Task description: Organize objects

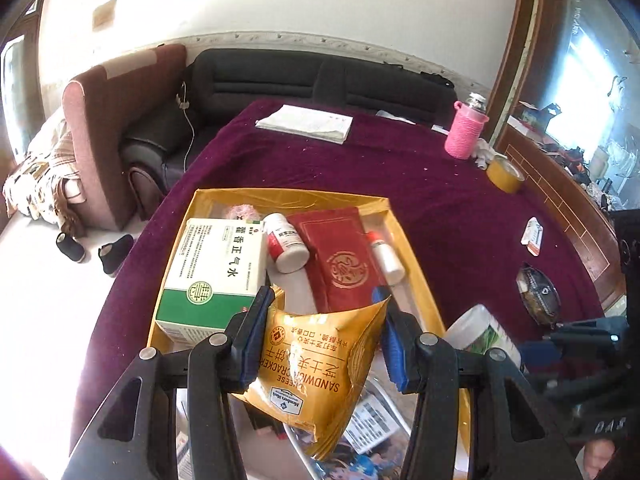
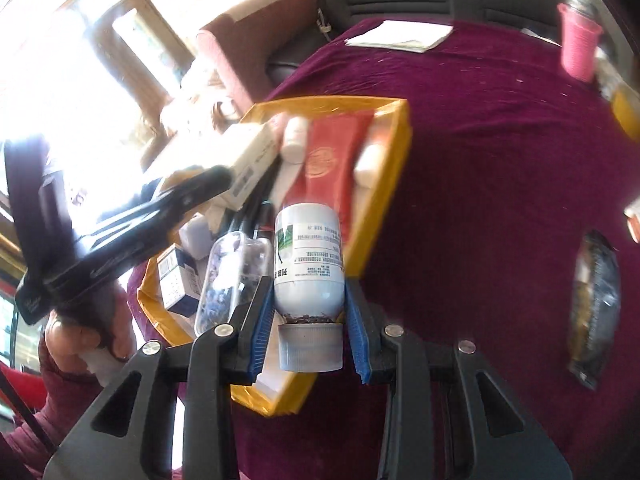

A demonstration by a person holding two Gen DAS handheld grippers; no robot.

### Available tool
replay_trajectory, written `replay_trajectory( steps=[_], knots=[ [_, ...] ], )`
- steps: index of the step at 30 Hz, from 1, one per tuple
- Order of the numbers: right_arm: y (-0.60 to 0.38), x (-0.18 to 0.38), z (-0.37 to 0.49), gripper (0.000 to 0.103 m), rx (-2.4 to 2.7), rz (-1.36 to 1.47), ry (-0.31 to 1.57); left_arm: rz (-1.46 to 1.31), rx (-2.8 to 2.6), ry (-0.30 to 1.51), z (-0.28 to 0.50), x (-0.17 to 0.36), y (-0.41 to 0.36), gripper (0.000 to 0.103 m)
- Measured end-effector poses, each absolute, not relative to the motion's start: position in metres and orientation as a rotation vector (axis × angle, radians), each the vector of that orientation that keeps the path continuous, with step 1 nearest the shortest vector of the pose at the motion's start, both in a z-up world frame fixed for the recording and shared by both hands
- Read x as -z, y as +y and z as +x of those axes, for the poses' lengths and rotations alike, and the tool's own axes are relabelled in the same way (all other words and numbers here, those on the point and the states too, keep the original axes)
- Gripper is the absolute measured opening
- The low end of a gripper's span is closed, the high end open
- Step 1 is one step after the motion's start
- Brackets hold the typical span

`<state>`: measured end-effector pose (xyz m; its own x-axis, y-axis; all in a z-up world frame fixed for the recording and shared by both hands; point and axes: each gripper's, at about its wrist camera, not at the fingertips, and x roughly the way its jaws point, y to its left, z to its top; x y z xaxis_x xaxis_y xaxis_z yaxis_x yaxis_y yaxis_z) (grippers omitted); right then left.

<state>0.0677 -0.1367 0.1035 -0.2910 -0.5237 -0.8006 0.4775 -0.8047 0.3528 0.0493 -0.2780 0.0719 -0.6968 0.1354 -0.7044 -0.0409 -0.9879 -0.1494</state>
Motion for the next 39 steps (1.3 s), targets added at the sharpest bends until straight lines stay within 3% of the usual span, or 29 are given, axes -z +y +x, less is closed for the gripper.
replay_trajectory(
  steps=[14,20,23,29,32,35,36,39],
  knots=[
    [-0.181,-0.071,0.058,0.033,2.188,1.395,0.112,-1.178,-2.790,-0.142,0.032,-0.068,-0.274,0.045],
    [-0.179,-0.081,0.075,0.034,2.249,1.302,0.146,-1.224,-2.751,-0.188,0.027,-0.071,-0.271,0.057],
    [-0.170,-0.095,0.087,0.037,2.285,1.204,0.123,-1.184,-2.763,-0.194,0.035,-0.080,-0.266,0.058],
    [-0.146,-0.117,0.106,0.046,2.395,1.080,0.044,-0.963,-2.922,-0.179,0.073,-0.105,-0.253,0.067],
    [-0.129,-0.124,0.109,0.051,2.495,1.071,-0.002,-0.819,-3.093,-0.166,0.093,-0.117,-0.250,0.084],
    [-0.110,-0.125,0.100,0.051,2.549,1.082,-0.093,-0.707,-3.209,-0.153,0.112,-0.131,-0.246,0.090],
    [-0.105,-0.125,0.098,0.051,2.565,1.081,-0.119,-0.678,-3.225,-0.154,0.117,-0.134,-0.245,0.099],
    [-0.093,-0.119,0.090,0.051,2.585,1.106,-0.175,-0.609,-3.227,-0.191,0.133,-0.145,-0.246,0.102]
  ],
)
